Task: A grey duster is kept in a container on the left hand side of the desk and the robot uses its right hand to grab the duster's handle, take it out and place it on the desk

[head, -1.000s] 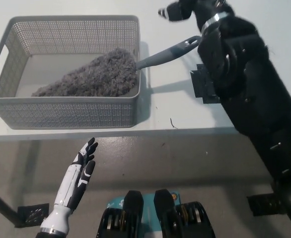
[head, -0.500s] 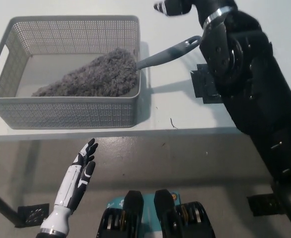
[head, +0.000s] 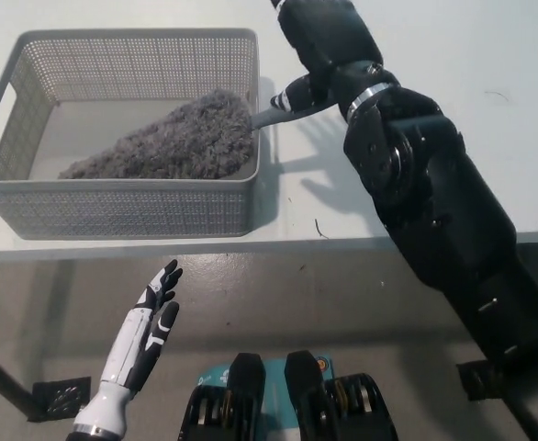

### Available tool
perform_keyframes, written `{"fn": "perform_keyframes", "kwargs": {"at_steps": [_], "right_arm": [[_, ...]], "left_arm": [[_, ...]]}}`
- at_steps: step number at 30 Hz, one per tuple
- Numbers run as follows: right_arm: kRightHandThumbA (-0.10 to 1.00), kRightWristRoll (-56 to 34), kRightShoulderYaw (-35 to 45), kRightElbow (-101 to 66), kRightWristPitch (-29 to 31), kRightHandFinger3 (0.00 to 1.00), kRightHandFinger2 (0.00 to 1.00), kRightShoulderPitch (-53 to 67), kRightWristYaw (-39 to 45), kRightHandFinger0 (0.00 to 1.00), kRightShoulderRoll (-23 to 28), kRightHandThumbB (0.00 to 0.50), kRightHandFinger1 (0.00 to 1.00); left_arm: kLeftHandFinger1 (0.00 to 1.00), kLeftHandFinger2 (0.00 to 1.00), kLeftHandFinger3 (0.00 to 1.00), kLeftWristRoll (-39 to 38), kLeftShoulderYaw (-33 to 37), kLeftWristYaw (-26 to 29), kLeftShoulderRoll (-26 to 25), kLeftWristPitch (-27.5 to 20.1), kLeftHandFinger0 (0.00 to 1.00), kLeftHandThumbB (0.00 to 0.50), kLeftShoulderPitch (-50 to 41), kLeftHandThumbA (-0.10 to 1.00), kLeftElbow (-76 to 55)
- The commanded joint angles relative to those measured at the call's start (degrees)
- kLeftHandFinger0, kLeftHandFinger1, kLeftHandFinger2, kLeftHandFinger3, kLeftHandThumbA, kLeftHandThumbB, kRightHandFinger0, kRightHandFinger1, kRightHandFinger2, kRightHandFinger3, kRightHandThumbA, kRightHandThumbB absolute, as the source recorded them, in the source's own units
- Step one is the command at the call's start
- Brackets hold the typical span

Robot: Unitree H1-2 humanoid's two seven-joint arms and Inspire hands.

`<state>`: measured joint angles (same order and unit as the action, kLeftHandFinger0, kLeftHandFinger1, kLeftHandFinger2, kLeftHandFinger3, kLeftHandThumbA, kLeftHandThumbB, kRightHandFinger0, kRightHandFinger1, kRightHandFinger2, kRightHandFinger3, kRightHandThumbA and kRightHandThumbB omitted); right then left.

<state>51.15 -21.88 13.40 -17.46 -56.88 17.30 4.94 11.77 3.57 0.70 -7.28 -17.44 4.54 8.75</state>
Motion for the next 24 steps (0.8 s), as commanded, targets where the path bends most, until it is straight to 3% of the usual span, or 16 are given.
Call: {"fn": "perform_keyframes", "kwargs": {"at_steps": [1,24], "right_arm": [[1.0,-1.58,-0.62,-2.85,-2.04,1.0,1.0,-1.69,3.78,1.0,-0.24,0.5,1.0],[1.0,-0.73,-4.26,18.36,-1.69,1.0,1.0,-2.76,1.63,1.0,2.57,0.5,1.0]], "left_arm": [[1.0,1.0,1.0,-0.09,0.37,-0.77,-0.64,-0.48,1.0,0.0,0.73,1.0,-0.76],[1.0,1.0,1.0,0.27,1.24,-1.84,0.33,0.35,1.0,0.0,-0.96,1.0,-0.8]]}}
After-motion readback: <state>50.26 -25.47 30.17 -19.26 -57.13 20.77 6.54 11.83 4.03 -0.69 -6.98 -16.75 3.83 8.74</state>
